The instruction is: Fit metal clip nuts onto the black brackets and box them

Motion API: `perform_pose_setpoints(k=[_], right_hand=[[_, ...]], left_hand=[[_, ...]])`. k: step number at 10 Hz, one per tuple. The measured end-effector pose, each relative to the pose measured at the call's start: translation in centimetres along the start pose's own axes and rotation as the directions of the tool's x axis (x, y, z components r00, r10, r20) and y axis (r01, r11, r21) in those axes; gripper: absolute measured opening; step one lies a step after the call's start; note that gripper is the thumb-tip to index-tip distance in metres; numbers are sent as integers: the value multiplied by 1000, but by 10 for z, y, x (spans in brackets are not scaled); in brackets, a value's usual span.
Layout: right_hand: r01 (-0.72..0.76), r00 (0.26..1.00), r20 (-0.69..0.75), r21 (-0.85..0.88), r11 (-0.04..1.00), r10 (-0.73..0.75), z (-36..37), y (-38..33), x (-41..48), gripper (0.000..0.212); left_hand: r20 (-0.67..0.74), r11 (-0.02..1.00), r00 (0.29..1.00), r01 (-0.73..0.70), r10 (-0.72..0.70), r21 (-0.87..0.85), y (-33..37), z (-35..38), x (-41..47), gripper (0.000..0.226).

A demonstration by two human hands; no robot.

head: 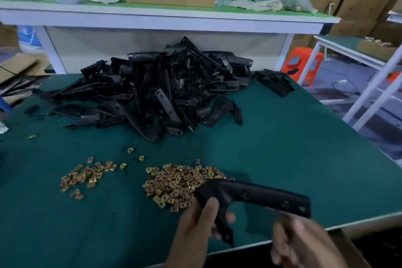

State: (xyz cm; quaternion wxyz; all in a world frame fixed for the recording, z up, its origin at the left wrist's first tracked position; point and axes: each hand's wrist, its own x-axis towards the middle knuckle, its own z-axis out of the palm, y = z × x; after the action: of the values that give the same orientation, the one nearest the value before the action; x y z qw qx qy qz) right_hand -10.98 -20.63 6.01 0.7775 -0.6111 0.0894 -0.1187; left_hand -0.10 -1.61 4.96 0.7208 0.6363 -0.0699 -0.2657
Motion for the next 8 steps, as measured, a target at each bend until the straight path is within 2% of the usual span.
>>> perform_pose_setpoints(k=[1, 2, 3, 4, 5, 6, 7, 8], right_hand=[[-538, 808, -409, -219, 814, 424, 16, -1, 11, 29], [-115, 955, -265, 71, 991, 130, 37, 31, 35, 43], [-17, 944, -317, 237, 971, 94, 46, 43, 57, 44], [23, 921, -381, 253, 967, 78, 46, 58, 70, 43], [15, 914, -397, 245, 969, 86, 48, 55, 67, 44], [23, 920, -382, 269, 963, 85, 41, 63, 70, 44], [-1, 922, -370, 292, 956, 114, 42, 55, 69, 43], [-15, 935, -331, 310, 951, 123, 37, 57, 69, 44]], left_hand=[[153, 993, 985, 61, -76, 102, 7, 4, 6, 23], [171, 935, 984, -97, 40, 341, 10, -2, 26, 53], [42, 663, 939, -273, 342, 697, 14, -22, 69, 52], [56, 338, 914, -204, 401, 919, 24, -41, 114, 33], [143, 119, 940, -188, 310, 975, 22, -48, 143, 36], [178, 123, 935, -224, 306, 967, 23, -50, 152, 19], [173, 180, 944, -229, 281, 957, 27, -51, 149, 5], [93, 394, 963, -190, 253, 899, 31, -47, 135, 2]])
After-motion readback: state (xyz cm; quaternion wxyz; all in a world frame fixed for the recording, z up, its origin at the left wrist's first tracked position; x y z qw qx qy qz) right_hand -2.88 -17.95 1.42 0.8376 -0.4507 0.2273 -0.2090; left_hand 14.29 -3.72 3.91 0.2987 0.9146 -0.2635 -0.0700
